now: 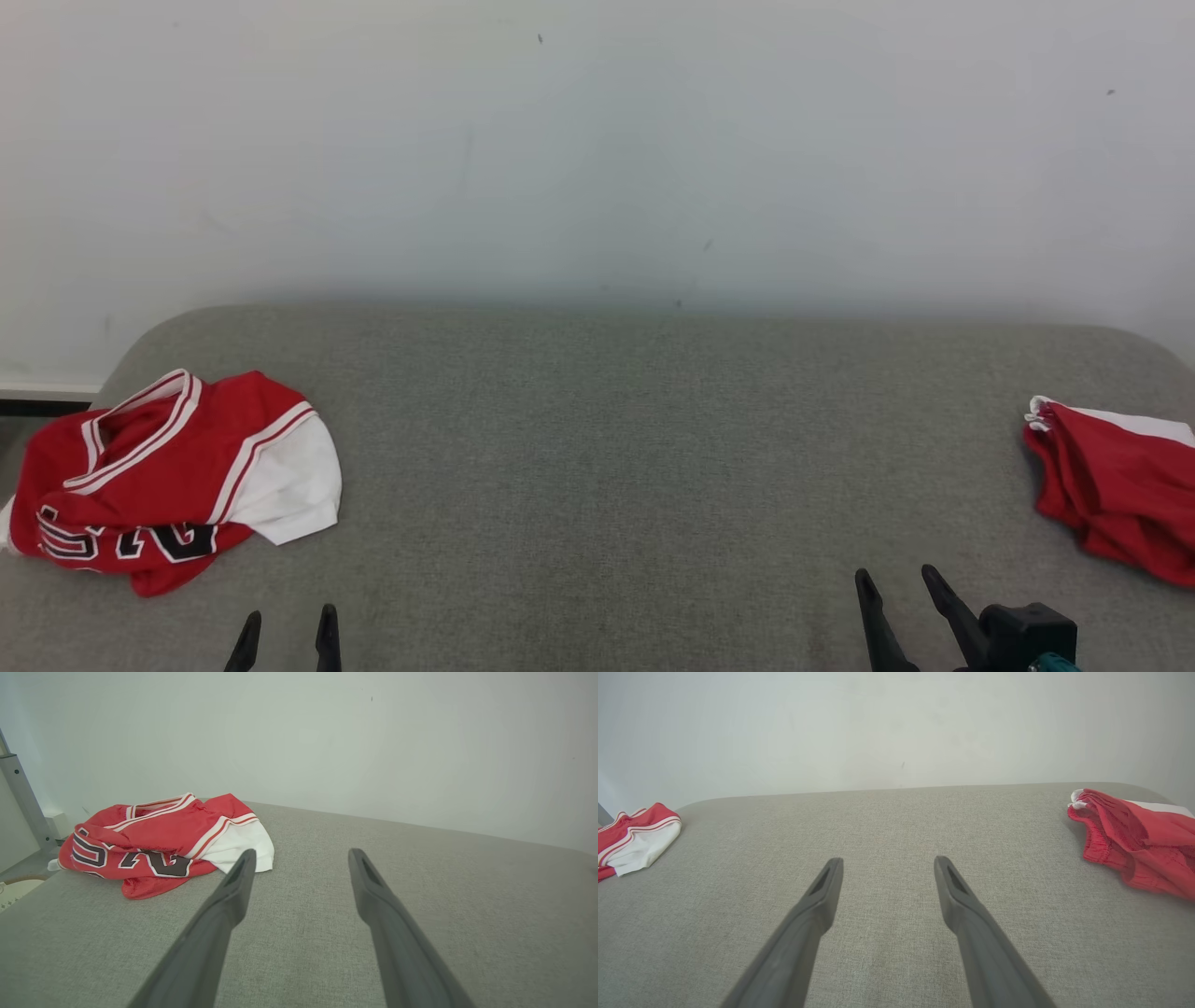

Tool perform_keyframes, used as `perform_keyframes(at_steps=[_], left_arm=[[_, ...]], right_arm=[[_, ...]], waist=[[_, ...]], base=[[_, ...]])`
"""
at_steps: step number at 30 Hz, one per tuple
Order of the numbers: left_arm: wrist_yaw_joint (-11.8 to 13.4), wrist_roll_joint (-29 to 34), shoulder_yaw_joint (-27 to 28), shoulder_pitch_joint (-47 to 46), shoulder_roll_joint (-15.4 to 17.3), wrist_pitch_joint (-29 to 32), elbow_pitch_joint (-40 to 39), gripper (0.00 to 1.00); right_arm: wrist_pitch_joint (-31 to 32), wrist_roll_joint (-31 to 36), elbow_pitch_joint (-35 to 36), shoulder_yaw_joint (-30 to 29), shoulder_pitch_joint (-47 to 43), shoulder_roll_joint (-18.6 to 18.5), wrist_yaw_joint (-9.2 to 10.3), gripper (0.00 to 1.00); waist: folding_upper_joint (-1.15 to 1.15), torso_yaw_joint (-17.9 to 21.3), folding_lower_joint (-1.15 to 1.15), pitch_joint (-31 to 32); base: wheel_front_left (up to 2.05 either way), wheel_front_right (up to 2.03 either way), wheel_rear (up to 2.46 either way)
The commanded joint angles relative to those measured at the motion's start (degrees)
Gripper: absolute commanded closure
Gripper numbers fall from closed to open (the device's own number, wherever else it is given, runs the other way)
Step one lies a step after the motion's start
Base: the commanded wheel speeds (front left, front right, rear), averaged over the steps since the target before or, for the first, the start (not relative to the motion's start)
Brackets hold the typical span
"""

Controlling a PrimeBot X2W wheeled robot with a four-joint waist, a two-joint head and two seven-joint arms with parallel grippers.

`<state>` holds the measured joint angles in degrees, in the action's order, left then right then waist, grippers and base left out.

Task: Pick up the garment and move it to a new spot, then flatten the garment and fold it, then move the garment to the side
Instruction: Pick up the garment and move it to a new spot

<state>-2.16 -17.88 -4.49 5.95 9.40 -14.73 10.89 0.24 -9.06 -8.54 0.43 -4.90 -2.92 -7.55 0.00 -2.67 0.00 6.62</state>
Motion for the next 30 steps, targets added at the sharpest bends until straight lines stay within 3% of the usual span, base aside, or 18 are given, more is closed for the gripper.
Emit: perform_keyframes(at_steps=[1,8,18,30], left_arm=[[0.1,-0.3,0.1,0.1,0.2,0.1,0.0,0.0],[0.7,-0.2,0.5,1.0,1.4,0.8,-0.8,0.0],[1.6,-0.1,1.1,2.6,3.5,2.5,-3.5,0.0],[4.9,-2.6,6.4,6.4,2.4,0.2,-7.8,0.0]], right_arm=[[-0.2,0.4,0.0,0.0,-0.8,0.1,0.13,0.0],[-0.8,-0.3,-0.1,1.0,-1.0,0.1,0.13,0.0],[-2.1,-1.6,-1.6,2.7,-0.3,0.1,0.13,0.0],[-2.0,-2.7,-6.6,12.2,9.3,-0.1,0.13,0.0]], waist=[[0.0,-1.5,0.0,0.0],[0.0,-8.2,0.0,0.3],[0.0,-21.5,0.0,0.8],[0.0,-25.6,0.0,-3.7]], base=[[0.0,0.0,0.0],[0.0,0.0,0.0],[0.0,0.0,0.0],[0.0,0.0,0.0]])
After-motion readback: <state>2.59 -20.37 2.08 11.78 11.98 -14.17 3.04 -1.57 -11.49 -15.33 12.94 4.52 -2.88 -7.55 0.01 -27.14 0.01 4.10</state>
